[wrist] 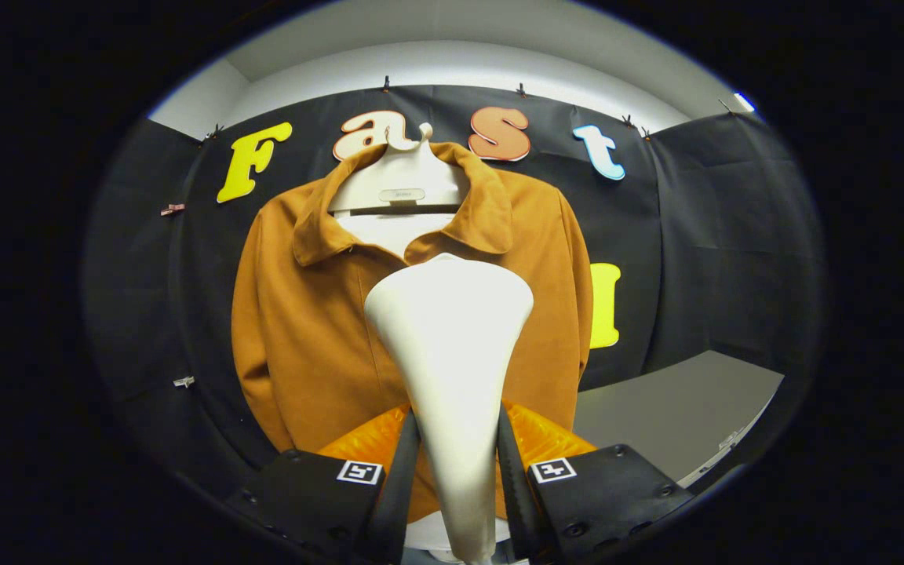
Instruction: Iron the clothes twice with a garment steamer, once on the left side and once on the right side.
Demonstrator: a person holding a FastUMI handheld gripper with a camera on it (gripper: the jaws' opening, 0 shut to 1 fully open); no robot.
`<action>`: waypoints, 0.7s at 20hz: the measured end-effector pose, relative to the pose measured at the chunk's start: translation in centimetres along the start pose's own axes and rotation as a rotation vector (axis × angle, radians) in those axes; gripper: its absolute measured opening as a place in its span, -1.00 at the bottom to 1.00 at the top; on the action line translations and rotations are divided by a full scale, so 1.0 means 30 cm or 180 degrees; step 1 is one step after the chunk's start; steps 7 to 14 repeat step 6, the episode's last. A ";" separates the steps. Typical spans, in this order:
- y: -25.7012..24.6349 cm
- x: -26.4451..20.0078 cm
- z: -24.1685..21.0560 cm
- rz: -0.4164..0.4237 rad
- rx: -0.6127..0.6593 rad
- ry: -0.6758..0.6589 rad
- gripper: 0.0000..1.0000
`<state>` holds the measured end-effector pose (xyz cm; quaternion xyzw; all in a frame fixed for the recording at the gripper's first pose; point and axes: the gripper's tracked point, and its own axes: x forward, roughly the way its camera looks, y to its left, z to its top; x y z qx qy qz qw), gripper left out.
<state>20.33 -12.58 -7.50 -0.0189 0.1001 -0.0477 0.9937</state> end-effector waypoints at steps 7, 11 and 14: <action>-0.030 -0.022 0.056 0.0043 -0.0007 -0.0208 0.08; -0.030 -0.022 0.056 0.0043 -0.0007 -0.0208 0.08; -0.030 -0.022 0.056 0.0043 -0.0007 -0.0208 0.08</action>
